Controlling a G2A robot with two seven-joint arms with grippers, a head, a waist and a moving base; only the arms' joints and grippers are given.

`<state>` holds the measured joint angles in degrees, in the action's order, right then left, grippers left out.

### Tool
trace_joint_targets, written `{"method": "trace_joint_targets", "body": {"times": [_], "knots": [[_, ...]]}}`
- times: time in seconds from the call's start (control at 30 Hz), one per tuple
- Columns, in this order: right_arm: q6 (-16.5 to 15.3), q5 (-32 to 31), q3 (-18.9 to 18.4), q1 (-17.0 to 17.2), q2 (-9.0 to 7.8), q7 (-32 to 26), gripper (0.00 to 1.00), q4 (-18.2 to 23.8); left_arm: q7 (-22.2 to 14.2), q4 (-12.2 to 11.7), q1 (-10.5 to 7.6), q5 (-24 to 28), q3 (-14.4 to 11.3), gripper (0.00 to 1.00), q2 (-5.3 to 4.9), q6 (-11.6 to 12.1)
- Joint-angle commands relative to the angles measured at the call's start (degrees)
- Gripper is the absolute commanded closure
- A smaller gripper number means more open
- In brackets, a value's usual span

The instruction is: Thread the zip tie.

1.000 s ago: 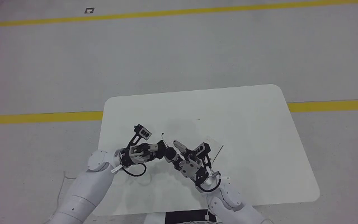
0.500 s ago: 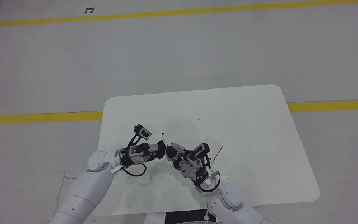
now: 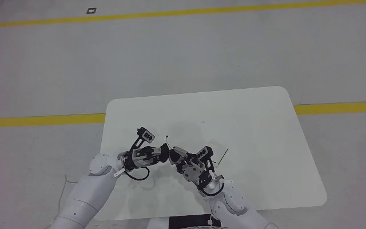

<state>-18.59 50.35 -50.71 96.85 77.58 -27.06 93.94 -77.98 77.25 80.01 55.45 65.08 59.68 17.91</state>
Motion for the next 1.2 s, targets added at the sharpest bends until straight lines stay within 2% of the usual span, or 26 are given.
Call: {"method": "trace_joint_targets", "body": {"times": [0.0, 0.33, 0.53, 0.7, 1.17], "knots": [[0.00, -0.04, 0.01, 0.00, 0.02, 0.04, 0.87, -0.01, 0.00, 0.00, 0.00, 0.00, 0.00, 1.00, 0.00, 0.00], [0.13, 0.12, 0.14, -0.25, 0.16, 0.20, 0.86, -0.27, 0.00, 0.00, 0.00, 0.00, 0.00, 1.00, 0.00, 0.00], [0.14, 0.27, 0.23, -0.56, 0.29, 0.26, 0.89, -0.45, 0.00, 0.00, 0.00, 0.00, 0.00, 1.00, 0.00, 0.00], [-0.01, 0.20, 0.31, -0.65, 0.37, 0.41, 1.00, -0.55, 0.00, 0.00, 0.00, 0.00, 0.00, 1.00, 0.00, 0.00], [-0.65, -1.33, -0.34, -0.07, 0.29, 0.98, 1.00, -0.38, 0.00, 0.00, 0.00, 0.00, 0.00, 1.00, 0.00, 0.00]]}}
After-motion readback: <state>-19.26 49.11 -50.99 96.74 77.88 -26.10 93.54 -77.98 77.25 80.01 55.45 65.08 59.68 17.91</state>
